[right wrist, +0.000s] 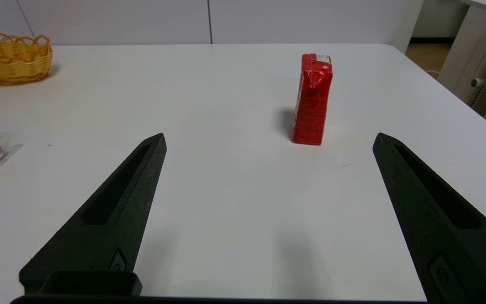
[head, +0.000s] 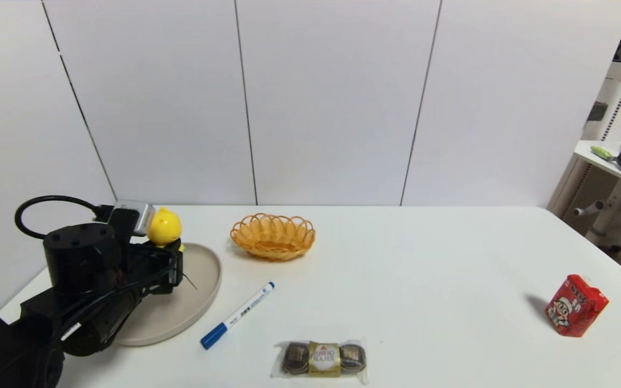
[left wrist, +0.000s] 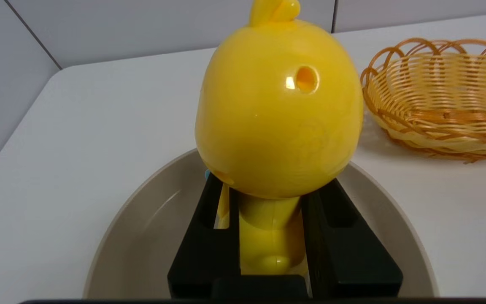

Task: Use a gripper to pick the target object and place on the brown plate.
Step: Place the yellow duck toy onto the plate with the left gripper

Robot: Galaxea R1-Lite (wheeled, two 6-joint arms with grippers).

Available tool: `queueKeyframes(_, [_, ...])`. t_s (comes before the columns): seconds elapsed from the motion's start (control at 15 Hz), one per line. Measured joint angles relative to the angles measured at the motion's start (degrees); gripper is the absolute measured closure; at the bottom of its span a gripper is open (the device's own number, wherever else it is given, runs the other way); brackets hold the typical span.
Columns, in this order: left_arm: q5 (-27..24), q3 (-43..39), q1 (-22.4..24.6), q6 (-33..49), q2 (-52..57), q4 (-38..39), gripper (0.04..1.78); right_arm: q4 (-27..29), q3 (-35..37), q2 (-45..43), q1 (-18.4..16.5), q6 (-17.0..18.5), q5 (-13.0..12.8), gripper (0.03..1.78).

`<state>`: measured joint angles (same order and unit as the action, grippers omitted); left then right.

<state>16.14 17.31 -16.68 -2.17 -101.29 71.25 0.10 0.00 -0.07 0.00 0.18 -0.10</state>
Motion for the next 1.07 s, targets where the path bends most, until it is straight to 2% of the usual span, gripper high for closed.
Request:
queueKeyframes(0.33, [-0.05, 0.38, -0.02, -0.17, -5.73, 2.86, 1.38, 0.0, 0.0, 0.0, 0.02, 0.0, 0.02, 0.12])
queueKeyframes(0.4, [-0.05, 0.41, -0.02, -0.17, -6.16, 2.8, 1.32, 0.0, 0.0, 0.0, 0.0, 0.0, 0.0, 0.12])
queueKeyframes(0.67, [-0.07, -0.01, 0.01, -0.17, -7.0, 2.28, 0.84, 0.0, 0.0, 0.0, 0.0, -0.02, 0.0, 0.12])
queueKeyframes(0.87, [-0.18, -0.45, 0.01, -0.55, -5.68, 1.01, 0.6, 0.0, 0.0, 0.0, 0.0, -0.02, 0.0, 0.12])
queueKeyframes(1.07, [-0.33, -1.55, -0.1, -2.34, 0.66, -4.5, 0.45, 0.0, 0.0, 0.0, 0.0, 0.0, 0.02, 0.12])
